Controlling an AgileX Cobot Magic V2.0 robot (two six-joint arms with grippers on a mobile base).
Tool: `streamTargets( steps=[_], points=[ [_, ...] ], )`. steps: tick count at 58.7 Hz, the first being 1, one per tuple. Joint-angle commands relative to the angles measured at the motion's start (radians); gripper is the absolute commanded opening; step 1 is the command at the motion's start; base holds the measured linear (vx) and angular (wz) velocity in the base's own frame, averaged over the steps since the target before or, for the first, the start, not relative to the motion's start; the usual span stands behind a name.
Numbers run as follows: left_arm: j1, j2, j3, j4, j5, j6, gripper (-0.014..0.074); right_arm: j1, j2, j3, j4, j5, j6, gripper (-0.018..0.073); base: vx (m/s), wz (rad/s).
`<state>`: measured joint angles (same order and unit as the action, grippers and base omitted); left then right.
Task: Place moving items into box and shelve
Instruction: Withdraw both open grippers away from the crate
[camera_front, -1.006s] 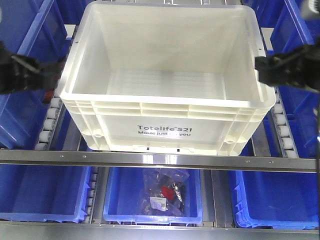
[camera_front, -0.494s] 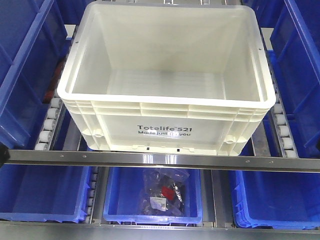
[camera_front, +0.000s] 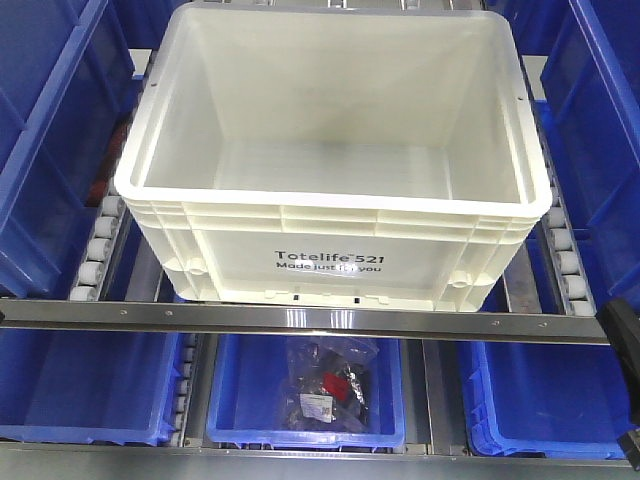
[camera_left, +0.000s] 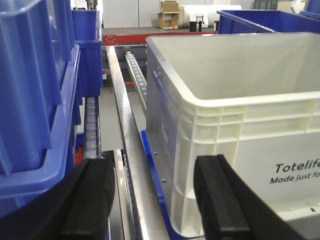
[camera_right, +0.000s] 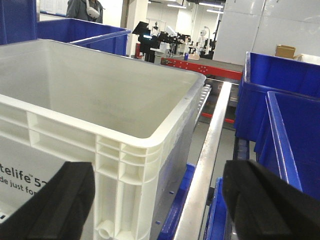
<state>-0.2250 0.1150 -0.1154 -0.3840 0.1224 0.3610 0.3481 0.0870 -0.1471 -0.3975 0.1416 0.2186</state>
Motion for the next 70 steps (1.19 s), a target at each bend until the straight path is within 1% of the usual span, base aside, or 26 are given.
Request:
streamTargets(
  steps=[1,3,6,10,11,13,18,19,22,33,55,60,64,66,68,70],
  points=[
    [-0.006,0.012,-0.027,-0.014,-0.090,-0.010,0.0479,-0.001,0.011,-0.028,-0.014,-0.087,-0.008,0.0568,0.00,0.00],
    [-0.006,0.012,-0.027,-0.014,-0.089,-0.010,0.0470,-0.001,0.011,-0.028,-0.015,-0.090,-0.008,0.0564,0.00,0.00],
    [-0.006,0.012,-0.027,-0.014,-0.089,-0.010,0.0432,-0.001,0.011,-0.028,-0.016,-0.096,-0.010,0.0540,0.00,0.00],
    [-0.006,0.012,-0.027,-0.014,-0.089,-0.010,0.0328,-0.001,0.011,-0.028,-0.019,-0.099,-0.010,0.0463,0.00,0.00],
    [-0.006,0.012,-0.027,-0.014,-0.089,-0.010,0.0278,-0.001,0.011,-0.028,-0.019,-0.099,-0.010,0.0431,0.00,0.00],
    [-0.006,0.012,-0.027,-0.014,-0.091,-0.010,0.0209,-0.001,0.011,-0.028,-0.019,-0.099,-0.010,0.0366,0.00,0.00],
    [-0.006,0.012,-0.027,-0.014,-0.113,-0.010,0.0021,-0.001,0.011,-0.028,-0.019,-0.099,-0.010,0.0132,0.00,0.00],
    [-0.006,0.012,-0.027,-0.014,-0.117,-0.010,-0.0010,-0.001,0.011,-0.028,-0.019,-0.099,-0.010,0.0100,0.00,0.00],
    [-0.006,0.012,-0.027,-0.014,-0.122,-0.009,-0.0009,-0.001,0.011,-0.028,-0.016,-0.099,-0.009,-0.0018,0.00,0.00],
    [-0.006,0.012,-0.027,-0.014,-0.099,-0.010,-0.0008,-0.001,0.011,-0.028,-0.014,-0.094,-0.005,-0.0010,0.00,0.00],
    [-0.006,0.012,-0.027,-0.014,-0.103,-0.010,-0.0008,-0.001,0.011,-0.028,-0.014,-0.094,-0.005,-0.0010,0.00,0.00],
    [-0.006,0.012,-0.027,-0.005,-0.104,0.010,-0.0008,-0.001,0.011,-0.028,-0.014,-0.094,-0.005,-0.0010,0.00,0.00],
    [-0.006,0.012,-0.024,-0.005,-0.104,0.010,-0.0008,-0.001,0.011,-0.028,-0.014,-0.094,-0.005,-0.0010,0.00,0.00],
    [-0.006,0.012,-0.024,0.008,-0.104,0.009,-0.0008,-0.001,0.011,-0.028,-0.014,-0.094,-0.005,-0.0010,0.00,0.00],
    [-0.006,0.012,-0.024,0.047,-0.104,-0.002,-0.0008,-0.001,0.011,-0.028,-0.014,-0.094,-0.005,-0.0010,0.00,0.00],
    [-0.006,0.012,-0.024,0.095,-0.104,-0.032,-0.0008,-0.001,0.011,-0.028,-0.014,-0.094,-0.005,-0.0010,0.00,0.00]
  ],
)
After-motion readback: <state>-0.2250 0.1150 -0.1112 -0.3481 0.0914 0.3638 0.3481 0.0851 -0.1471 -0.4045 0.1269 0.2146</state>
